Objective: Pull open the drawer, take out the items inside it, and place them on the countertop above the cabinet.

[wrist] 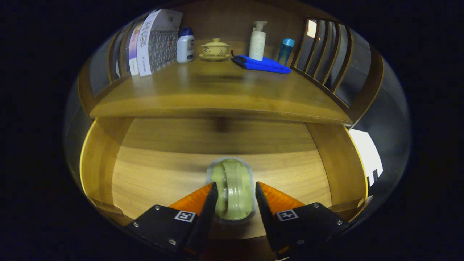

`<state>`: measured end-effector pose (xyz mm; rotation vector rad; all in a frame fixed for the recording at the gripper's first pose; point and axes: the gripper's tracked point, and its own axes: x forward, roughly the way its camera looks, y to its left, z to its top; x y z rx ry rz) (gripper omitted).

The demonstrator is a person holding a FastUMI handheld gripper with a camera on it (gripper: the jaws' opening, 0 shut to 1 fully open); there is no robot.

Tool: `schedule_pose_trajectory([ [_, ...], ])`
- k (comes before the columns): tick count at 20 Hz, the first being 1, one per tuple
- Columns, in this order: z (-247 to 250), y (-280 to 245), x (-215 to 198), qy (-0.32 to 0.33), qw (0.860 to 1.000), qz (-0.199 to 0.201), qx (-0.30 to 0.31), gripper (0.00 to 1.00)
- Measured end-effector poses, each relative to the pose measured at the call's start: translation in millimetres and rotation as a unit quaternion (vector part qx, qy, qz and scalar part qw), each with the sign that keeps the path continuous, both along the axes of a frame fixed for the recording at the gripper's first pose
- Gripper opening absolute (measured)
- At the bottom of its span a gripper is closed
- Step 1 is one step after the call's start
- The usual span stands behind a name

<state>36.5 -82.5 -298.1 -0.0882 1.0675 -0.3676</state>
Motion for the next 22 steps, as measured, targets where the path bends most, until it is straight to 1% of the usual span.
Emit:
schedule_pose_trajectory([
  [2,-5.1,5.1,1.9,-0.012,1.000,0.006,0.010,0.42],
  [4,-1.0,1.9,-1.0,-0.030,1.000,0.001,-0.004,0.20],
  [6,0.3,1.0,-5.5,-0.046,0.999,-0.015,-0.007,0.15],
  [9,6.1,-3.8,-16.6,-0.055,0.998,-0.030,-0.015,0.10],
  [14,37.3,0.5,-19.1,-0.109,0.993,-0.044,0.005,0.10],
  [19,73.7,2.8,-12.6,-0.168,0.983,-0.070,0.037,0.10],
  [22,92.4,2.8,-3.7,-0.195,0.978,-0.068,0.041,0.09],
])
